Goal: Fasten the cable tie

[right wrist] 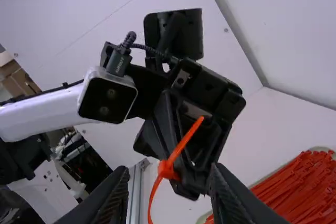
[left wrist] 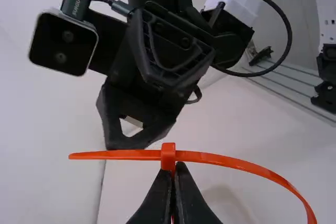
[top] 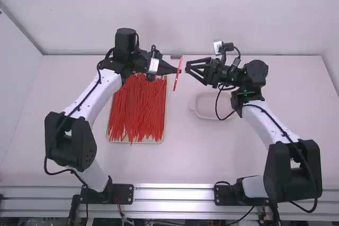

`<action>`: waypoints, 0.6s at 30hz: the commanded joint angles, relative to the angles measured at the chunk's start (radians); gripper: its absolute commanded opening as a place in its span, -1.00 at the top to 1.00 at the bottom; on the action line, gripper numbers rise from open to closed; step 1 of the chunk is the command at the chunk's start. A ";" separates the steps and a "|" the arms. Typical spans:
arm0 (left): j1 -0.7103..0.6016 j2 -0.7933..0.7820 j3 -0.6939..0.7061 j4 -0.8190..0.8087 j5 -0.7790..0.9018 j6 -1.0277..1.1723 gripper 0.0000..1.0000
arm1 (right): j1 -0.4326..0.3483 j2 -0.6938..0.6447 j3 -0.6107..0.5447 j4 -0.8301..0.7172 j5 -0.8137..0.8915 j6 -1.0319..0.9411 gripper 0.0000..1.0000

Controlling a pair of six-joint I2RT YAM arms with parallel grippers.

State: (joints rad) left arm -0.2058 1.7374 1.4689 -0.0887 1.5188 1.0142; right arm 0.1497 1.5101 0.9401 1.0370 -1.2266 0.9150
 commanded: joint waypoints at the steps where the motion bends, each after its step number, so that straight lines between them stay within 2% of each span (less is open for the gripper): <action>1: -0.023 0.000 -0.004 -0.005 0.037 0.042 0.96 | 0.005 -0.001 0.003 0.006 0.005 0.023 0.15; 8: -0.039 0.000 -0.004 0.002 0.037 0.043 0.96 | 0.022 -0.001 0.003 0.007 0.019 0.032 0.10; 18: -0.054 0.000 -0.004 0.002 0.033 0.042 0.96 | 0.024 -0.001 0.003 0.011 0.019 0.031 0.15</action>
State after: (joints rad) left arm -0.2424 1.7374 1.4685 -0.0864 1.5188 1.0454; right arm 0.1673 1.5101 0.9401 1.0409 -1.2118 0.9401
